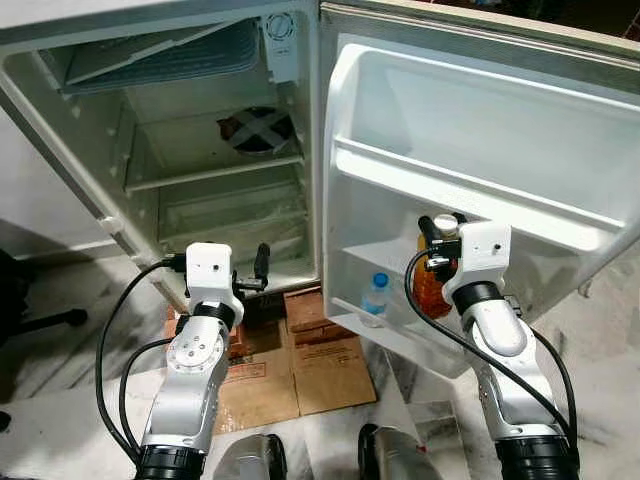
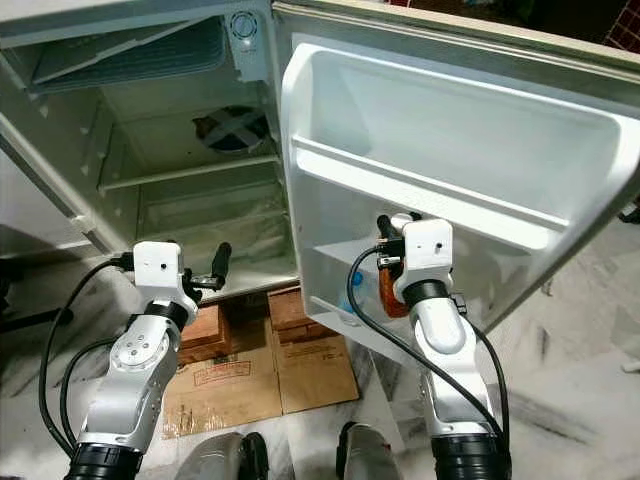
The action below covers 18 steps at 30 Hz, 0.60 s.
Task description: Restocking fridge
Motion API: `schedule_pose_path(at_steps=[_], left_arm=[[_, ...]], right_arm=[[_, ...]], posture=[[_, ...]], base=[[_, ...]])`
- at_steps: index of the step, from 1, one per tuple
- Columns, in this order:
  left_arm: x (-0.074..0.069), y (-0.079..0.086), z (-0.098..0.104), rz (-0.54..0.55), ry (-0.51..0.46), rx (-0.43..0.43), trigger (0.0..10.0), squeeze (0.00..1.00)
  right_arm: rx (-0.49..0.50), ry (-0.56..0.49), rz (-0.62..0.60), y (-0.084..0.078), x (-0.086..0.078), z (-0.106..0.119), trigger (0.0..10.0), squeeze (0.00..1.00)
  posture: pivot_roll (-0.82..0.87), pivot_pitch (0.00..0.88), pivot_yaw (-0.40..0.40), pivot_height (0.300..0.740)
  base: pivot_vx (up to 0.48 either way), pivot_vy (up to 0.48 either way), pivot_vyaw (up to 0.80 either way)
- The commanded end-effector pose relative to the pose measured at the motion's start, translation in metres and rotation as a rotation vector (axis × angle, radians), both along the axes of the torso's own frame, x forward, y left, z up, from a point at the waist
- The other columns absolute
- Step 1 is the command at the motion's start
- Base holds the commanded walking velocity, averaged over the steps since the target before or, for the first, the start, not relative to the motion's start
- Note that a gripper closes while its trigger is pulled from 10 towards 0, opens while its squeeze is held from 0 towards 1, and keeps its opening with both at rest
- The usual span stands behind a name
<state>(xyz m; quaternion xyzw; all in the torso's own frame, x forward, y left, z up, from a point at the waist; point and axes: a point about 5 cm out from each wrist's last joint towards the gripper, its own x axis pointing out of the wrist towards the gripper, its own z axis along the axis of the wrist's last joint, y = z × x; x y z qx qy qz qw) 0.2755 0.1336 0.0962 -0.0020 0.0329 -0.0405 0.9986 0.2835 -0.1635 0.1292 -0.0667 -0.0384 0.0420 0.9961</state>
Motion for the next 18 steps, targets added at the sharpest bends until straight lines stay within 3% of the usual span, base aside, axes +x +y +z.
schedule_pose_path(at_steps=[1,6,10,18], left_arm=[[0.0,0.001,0.002,-0.002,-0.004,0.01,10.0,0.0],[0.0,0.001,0.002,-0.002,-0.004,0.01,10.0,0.0],[-0.007,0.014,-0.001,0.058,0.025,0.037,10.0,0.0],[-0.025,0.03,-0.006,0.017,0.067,0.04,10.0,0.0]], right_arm=[[0.004,-0.026,-0.006,-0.001,0.001,0.005,10.0,0.0],[0.004,-0.026,-0.006,-0.001,0.001,0.005,10.0,0.0],[0.009,0.007,0.045,0.011,0.0,-0.004,10.0,0.0],[0.005,0.004,0.004,0.002,-0.004,-0.004,10.0,0.0]], posture=[[-0.06,0.149,0.044,0.74],[-0.06,0.149,0.044,0.74],[-0.04,0.174,0.051,0.74],[-0.04,0.182,0.055,0.74]], base=[[0.0,0.0,0.0],[0.0,0.0,0.0],[0.0,0.0,0.0],[0.0,0.0,0.0]])
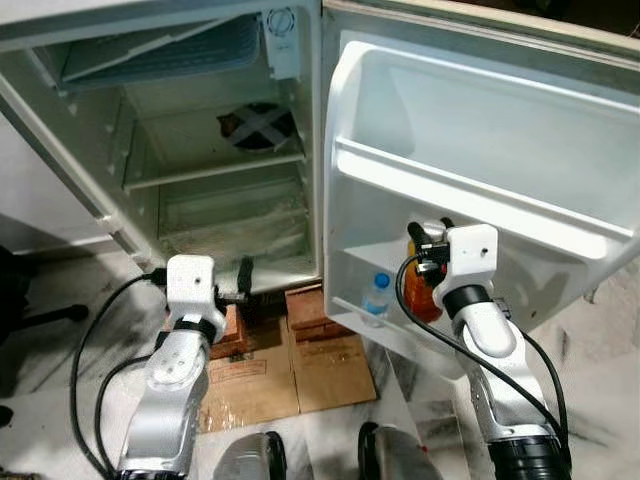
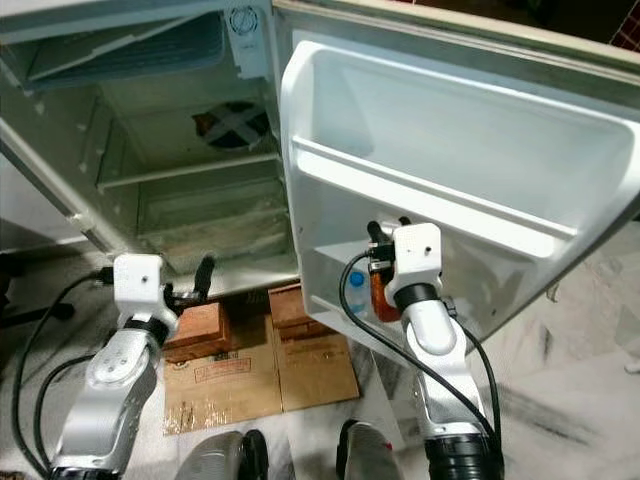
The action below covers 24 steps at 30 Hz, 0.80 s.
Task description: Restocking fridge
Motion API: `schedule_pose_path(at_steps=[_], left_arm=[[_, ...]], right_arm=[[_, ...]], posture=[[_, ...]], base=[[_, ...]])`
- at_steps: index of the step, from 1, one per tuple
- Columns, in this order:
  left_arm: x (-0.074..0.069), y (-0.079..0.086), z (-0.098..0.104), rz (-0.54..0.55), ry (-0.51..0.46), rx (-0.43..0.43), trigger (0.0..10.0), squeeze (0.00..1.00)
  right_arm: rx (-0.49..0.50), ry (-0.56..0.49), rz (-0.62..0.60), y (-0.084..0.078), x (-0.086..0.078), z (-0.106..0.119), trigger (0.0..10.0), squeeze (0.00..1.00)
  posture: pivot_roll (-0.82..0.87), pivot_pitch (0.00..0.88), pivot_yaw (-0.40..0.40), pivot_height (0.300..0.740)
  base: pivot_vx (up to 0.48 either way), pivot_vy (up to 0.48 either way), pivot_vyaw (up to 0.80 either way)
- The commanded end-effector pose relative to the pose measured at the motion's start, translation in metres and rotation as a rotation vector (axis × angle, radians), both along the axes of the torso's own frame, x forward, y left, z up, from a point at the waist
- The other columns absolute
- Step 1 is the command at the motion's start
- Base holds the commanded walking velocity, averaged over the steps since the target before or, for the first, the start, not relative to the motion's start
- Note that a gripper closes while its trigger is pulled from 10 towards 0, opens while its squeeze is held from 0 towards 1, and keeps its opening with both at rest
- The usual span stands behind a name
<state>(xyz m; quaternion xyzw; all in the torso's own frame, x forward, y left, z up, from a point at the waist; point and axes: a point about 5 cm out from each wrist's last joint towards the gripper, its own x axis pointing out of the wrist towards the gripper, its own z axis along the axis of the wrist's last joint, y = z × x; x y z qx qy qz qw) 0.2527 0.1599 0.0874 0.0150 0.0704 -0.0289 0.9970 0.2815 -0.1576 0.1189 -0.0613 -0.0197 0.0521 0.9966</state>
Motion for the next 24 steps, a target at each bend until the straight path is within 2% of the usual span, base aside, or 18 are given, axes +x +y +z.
schedule_pose_path(at_steps=[1,3,5,9,11,13,16,24], left_arm=[[-0.004,0.005,0.003,-0.007,-0.004,0.016,10.0,0.0],[-0.006,0.005,0.004,-0.016,-0.005,0.029,10.0,0.0],[-0.01,0.003,0.005,-0.059,-0.025,0.079,10.0,0.0],[-0.02,0.004,0.001,-0.124,-0.043,0.153,10.0,0.0],[-0.021,0.006,0.0,-0.139,-0.081,0.163,10.0,0.0],[-0.021,0.007,0.0,-0.128,-0.092,0.165,10.0,0.0],[-0.02,0.004,-0.001,-0.149,-0.092,0.182,10.0,0.0],[-0.008,0.0,0.007,-0.154,-0.133,0.172,10.0,0.0]], right_arm=[[-0.006,-0.041,-0.022,-0.006,-0.004,0.006,10.0,0.0],[-0.021,-0.042,-0.032,-0.007,-0.004,0.006,10.0,0.0],[-0.021,-0.026,-0.069,-0.011,-0.004,0.005,10.0,0.0],[-0.094,-0.017,-0.15,-0.018,-0.002,0.001,10.0,0.0],[0.004,-0.044,-0.092,-0.012,-0.004,-0.001,10.0,0.0],[-0.011,-0.004,-0.125,-0.012,-0.004,-0.005,10.0,0.0],[0.035,-0.043,-0.082,-0.006,-0.005,0.0,10.0,0.0],[0.045,-0.057,-0.073,-0.002,-0.001,0.003,10.0,0.0]], posture=[[-0.04,0.182,0.055,0.74],[-0.04,0.184,0.053,0.74],[-0.04,0.185,0.053,0.74],[-0.04,0.183,0.053,0.74],[-0.04,0.172,0.054,0.74],[-0.04,0.162,0.058,0.74],[-0.04,0.152,0.063,0.74],[-0.04,0.149,0.068,0.74]], base=[[0.0,0.0,0.0],[0.0,0.0,0.0],[0.0,0.0,0.0],[0.0,0.0,0.0],[0.0,0.0,0.0],[0.0,0.0,0.0],[0.0,0.0,0.0],[0.0,0.0,0.0]])
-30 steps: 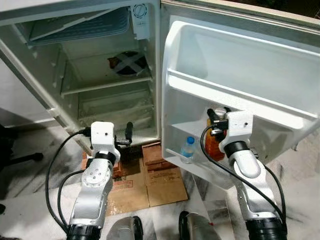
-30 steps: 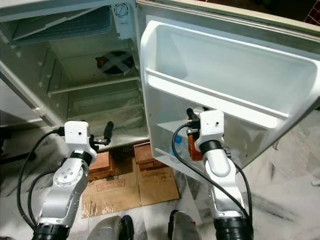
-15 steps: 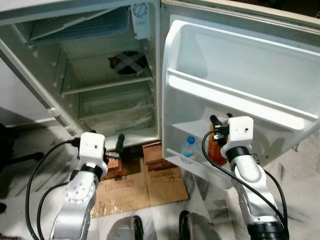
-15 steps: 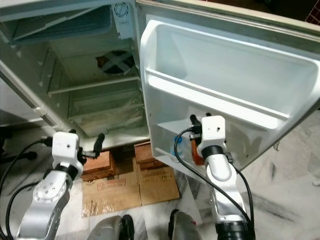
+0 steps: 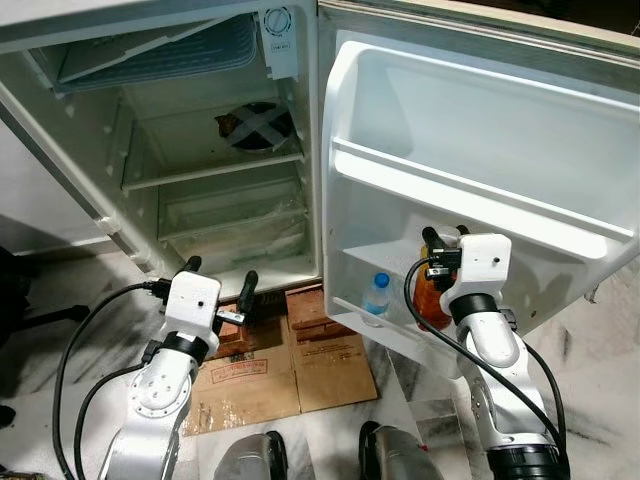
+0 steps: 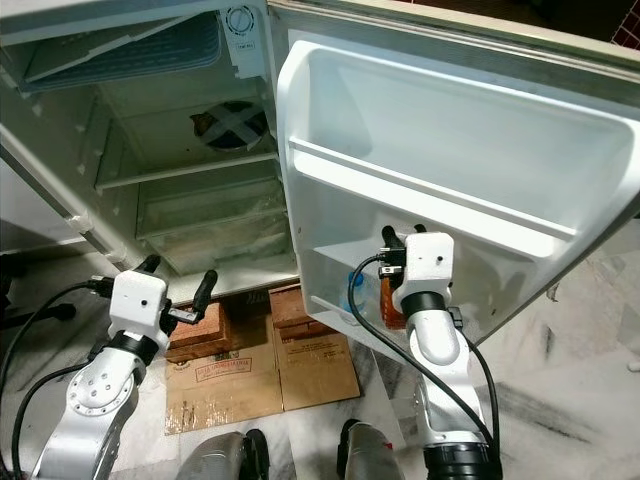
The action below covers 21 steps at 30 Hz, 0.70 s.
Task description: Restocking fridge
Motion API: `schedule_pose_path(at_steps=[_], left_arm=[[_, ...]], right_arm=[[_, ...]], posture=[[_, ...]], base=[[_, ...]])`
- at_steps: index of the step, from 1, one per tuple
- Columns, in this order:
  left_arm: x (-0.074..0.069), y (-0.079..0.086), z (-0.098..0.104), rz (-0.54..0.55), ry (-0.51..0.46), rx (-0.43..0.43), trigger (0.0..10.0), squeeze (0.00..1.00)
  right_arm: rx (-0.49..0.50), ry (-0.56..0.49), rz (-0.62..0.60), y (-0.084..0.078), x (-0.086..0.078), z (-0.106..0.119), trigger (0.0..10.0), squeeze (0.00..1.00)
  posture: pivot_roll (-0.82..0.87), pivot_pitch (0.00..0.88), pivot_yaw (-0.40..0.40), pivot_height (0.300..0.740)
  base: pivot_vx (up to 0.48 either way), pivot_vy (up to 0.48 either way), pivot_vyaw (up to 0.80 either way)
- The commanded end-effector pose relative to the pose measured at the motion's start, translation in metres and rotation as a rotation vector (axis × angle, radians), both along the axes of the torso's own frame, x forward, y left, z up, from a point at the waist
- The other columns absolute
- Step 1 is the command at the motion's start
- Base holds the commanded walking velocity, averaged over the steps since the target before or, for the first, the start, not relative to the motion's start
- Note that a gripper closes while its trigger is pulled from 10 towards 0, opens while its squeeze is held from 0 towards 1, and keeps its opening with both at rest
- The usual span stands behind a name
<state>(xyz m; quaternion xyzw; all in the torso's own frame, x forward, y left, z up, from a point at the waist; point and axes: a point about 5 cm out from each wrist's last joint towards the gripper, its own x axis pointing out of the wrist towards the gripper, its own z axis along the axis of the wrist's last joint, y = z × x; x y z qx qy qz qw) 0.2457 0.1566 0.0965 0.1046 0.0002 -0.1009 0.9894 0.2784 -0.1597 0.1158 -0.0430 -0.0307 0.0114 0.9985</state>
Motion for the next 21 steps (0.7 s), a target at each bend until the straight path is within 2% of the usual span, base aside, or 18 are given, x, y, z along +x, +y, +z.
schedule_pose_path(at_steps=[1,14,21], left_arm=[[-0.0001,0.0028,-0.0017,0.006,0.006,0.003,10.0,0.0],[0.0017,-0.0025,-0.0009,0.007,0.0,-0.008,10.0,0.0],[0.0034,-0.0032,-0.0001,0.01,-0.004,-0.005,10.0,0.0]], right_arm=[[0.007,-0.035,0.008,0.0004,0.0019,0.0061,10.0,0.0],[0.007,-0.036,0.042,0.0037,0.0026,0.0048,10.0,0.0],[0.003,-0.04,0.051,0.0044,0.0051,0.0053,10.0,0.0]], posture=[[-0.04,0.153,0.067,0.735],[-0.04,0.16,0.06,0.645],[-0.04,0.161,0.061,0.622]], base=[[0.0,0.0,0.0],[0.0,0.0,0.0],[0.0,0.0,0.0]])
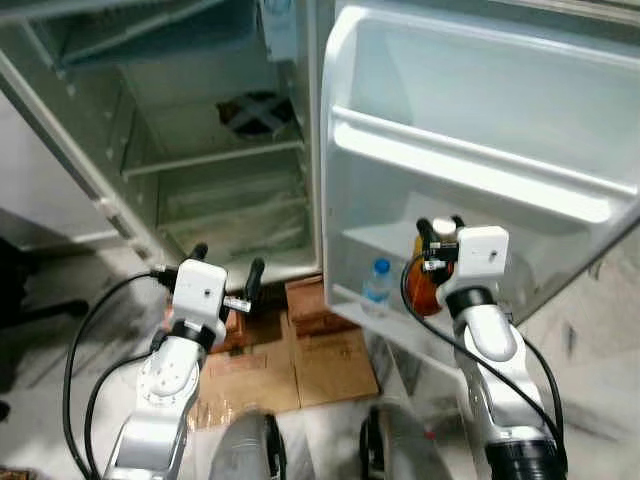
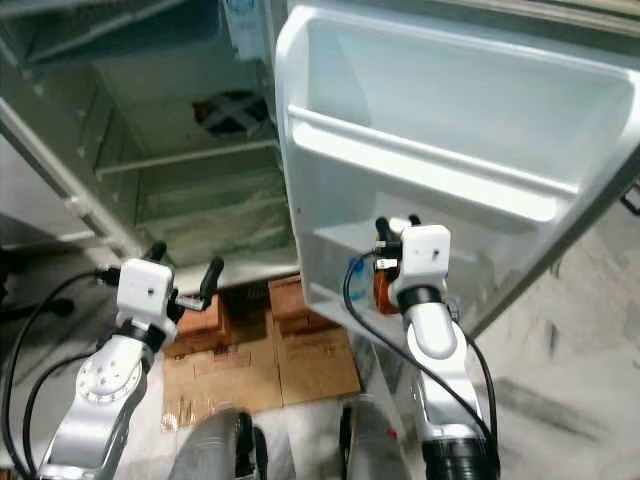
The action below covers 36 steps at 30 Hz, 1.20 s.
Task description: Restocking fridge
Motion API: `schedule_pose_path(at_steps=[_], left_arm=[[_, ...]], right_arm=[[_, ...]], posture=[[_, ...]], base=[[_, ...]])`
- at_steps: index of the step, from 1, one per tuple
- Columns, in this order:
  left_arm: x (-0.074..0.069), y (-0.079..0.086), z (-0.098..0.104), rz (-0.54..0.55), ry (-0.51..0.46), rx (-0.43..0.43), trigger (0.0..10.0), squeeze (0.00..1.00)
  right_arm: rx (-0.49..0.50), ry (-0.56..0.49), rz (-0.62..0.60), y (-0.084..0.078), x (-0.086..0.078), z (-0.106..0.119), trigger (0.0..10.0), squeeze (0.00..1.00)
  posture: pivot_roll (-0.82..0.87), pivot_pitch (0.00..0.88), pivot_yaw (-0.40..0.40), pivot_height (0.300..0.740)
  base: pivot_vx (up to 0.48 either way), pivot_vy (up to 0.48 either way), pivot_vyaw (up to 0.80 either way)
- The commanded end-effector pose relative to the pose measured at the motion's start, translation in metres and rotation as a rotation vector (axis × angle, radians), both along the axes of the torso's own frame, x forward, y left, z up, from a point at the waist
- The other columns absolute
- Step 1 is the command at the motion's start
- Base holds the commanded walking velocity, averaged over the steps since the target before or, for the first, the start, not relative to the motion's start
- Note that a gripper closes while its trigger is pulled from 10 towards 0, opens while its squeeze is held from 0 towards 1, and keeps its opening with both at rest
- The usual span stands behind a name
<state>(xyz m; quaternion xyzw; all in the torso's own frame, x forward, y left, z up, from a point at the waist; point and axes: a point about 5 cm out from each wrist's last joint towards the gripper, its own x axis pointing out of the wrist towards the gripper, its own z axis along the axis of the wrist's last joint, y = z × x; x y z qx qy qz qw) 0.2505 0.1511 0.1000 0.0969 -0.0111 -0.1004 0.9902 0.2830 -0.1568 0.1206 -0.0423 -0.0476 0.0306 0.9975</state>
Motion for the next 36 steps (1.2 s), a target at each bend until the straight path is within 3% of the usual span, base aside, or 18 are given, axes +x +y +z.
schedule_pose_path(at_steps=[1,8,19,29,33,36], left_arm=[[-0.001,0.002,-0.004,0.012,0.017,0.014,10.0,0.0],[0.003,0.003,-0.001,0.037,0.008,0.014,10.0,0.0],[0.01,0.008,0.0,0.102,-0.001,0.026,10.0,0.0],[0.012,0.004,0.003,0.084,-0.018,0.004,10.0,0.0],[0.014,0.003,0.004,0.081,-0.024,0.0,10.0,0.0],[0.014,0.002,0.004,0.076,-0.025,-0.006,10.0,0.0]], right_arm=[[0.002,-0.008,0.012,0.002,0.001,0.0,10.0,0.0],[-0.008,-0.019,0.044,0.006,0.006,0.003,10.0,0.0],[-0.02,-0.061,0.108,0.02,0.013,0.009,10.0,0.0],[-0.042,-0.143,0.159,0.027,0.012,0.021,10.0,0.0],[-0.071,-0.187,0.27,0.039,0.01,0.028,10.0,0.0],[-0.028,-0.183,0.331,0.046,0.009,0.029,10.0,0.0]], posture=[[-0.04,0.162,0.06,0.622],[-0.04,0.165,0.056,0.622],[-0.05,0.175,0.049,0.552],[-0.05,0.179,0.049,0.552],[-0.06,0.181,0.049,0.552],[-0.06,0.181,0.048,0.552]], base=[[0.0,0.0,0.0],[0.0,0.0,0.0],[0.0,0.0,0.0],[0.0,0.0,0.0],[0.064,0.0,0.0],[0.257,0.0,0.0]])
